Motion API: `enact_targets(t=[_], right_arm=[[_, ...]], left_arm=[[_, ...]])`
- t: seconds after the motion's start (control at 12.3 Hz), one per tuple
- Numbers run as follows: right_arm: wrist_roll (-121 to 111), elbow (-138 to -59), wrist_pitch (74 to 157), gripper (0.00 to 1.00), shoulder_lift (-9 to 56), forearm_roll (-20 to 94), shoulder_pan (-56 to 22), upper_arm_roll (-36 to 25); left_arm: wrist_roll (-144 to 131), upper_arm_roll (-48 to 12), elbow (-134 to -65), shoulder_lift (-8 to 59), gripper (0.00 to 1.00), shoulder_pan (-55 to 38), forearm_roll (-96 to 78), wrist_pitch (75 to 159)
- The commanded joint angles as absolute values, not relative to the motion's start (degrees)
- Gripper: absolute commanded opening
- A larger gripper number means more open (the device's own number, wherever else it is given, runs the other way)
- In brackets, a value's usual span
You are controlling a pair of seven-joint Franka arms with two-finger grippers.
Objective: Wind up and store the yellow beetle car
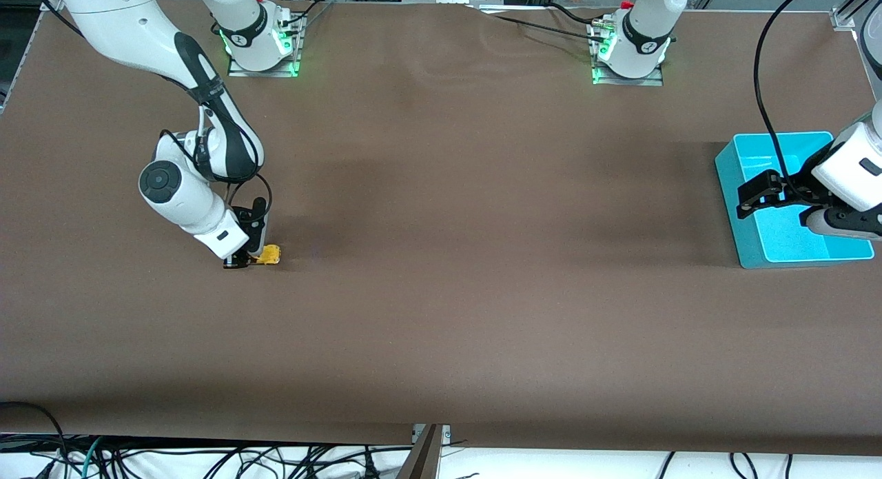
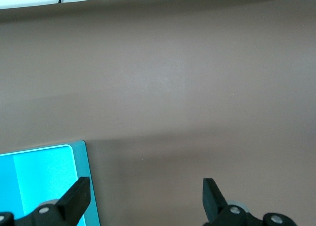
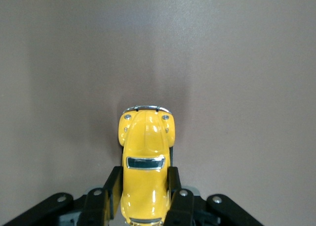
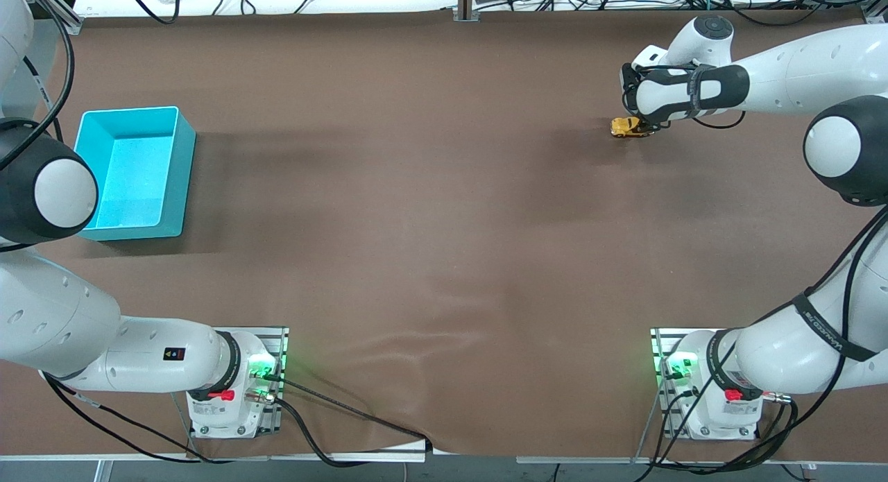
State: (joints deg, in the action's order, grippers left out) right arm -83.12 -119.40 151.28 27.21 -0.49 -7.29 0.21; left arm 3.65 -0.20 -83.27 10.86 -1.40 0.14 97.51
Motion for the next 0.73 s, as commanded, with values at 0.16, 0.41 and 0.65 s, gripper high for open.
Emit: enact_targets(t=[0.16,0.41,0.65], right_arm=[[-83.58,-120.32,151.26,0.33,29.7,0.09,-6.42,0.53],[-88.05,-119.97,152.48,0.33,30.93,0.0,-2.56,0.44],[-90.87,-119.71,152.58,0.34,31.38,0.0,0.08,0.44]], left_arm=[[4.48,-0.26,-81.83,11.51,1.0,-1.58,1.67,97.29],[4.48,-0.26,-81.83,11.51,1.0,-1.58,1.67,97.29],[4.48,-0.26,-81.83,11.51,1.0,-1.58,1.67,97.29]])
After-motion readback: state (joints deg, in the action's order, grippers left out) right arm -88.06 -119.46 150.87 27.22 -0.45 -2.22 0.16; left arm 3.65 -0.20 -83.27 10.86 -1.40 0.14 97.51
